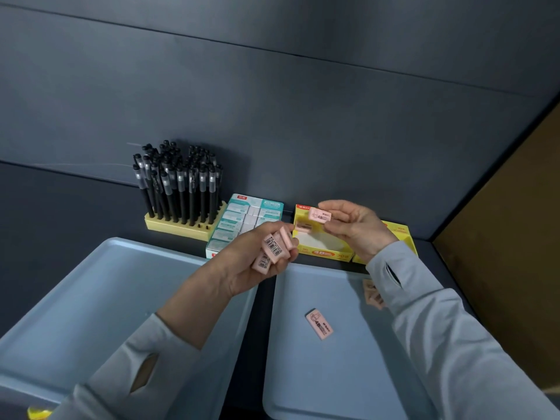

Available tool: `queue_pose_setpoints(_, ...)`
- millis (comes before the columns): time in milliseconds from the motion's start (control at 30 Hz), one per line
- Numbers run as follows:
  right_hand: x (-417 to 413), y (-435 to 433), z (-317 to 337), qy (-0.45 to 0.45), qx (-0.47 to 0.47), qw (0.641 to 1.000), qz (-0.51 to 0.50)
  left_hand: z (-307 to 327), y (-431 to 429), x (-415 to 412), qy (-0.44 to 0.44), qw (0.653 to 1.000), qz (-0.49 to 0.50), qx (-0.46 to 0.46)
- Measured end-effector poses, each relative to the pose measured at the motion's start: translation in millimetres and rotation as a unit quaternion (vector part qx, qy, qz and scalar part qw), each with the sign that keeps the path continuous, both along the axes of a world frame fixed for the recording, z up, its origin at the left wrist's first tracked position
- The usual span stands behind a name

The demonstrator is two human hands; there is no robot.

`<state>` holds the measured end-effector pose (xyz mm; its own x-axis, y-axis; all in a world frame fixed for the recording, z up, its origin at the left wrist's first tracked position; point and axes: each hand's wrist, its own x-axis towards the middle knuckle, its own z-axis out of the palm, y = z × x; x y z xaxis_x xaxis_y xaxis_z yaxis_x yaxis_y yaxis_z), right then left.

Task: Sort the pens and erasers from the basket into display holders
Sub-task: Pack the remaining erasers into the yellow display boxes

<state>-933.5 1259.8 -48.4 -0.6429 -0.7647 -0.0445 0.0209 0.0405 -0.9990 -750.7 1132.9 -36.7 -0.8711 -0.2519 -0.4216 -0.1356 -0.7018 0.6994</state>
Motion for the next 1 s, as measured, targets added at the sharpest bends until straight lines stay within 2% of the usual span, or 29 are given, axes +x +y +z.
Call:
queue_pose_setpoints(200, -0.9, -2.0, -3.0, 0.072, 0.066, 0.991, -0.090, -1.3, -2.1, 3.7, 0.009, 1.000, 0.002, 0.004)
queue_pose_setpoints(300, 0.8, -12.8, -10.5, 0.123, 0.137, 0.978, -0.102, -2.8, -3.3, 5.7, 0.013, 1.000, 0.008, -0.009)
queue_pose_setpoints(467, 7.4, -30.4, -23.3, 0.096, 0.175, 0.975, -0.098, -3.6, -2.8, 12.2, 0.025, 0.999, 0.008, -0.031)
queue_pose_setpoints(633, 7.5, -36.4, -33.0, 0.253, 0.238, 0.928, -0.132, -6.1, -4.2, 16.4, 0.027, 0.998, 0.008, -0.059)
queue_pose_setpoints(833, 12.7, -35.3, -24.9, 0.320, 0.244, 0.908, -0.120, -5.2, -3.1, 14.5, 0.017, 0.997, 0.052, -0.058)
queue_pose_setpoints(900, 16.0, -34.5, -11.5, 0.298, 0.203, 0.925, -0.118, -4.4, -2.4, 12.0, 0.018, 0.997, 0.056, -0.057)
queue_pose_setpoints(967, 25.8, -30.4, 7.3, 0.168, 0.125, 0.976, -0.063, -3.8, -1.9, 8.2, 0.018, 0.996, 0.058, -0.061)
queue_pose_setpoints(1000, 31.6, -26.8, 16.8, 0.098, 0.100, 0.990, -0.013, -3.6, -1.3, 5.6, 0.020, 0.996, 0.059, -0.063)
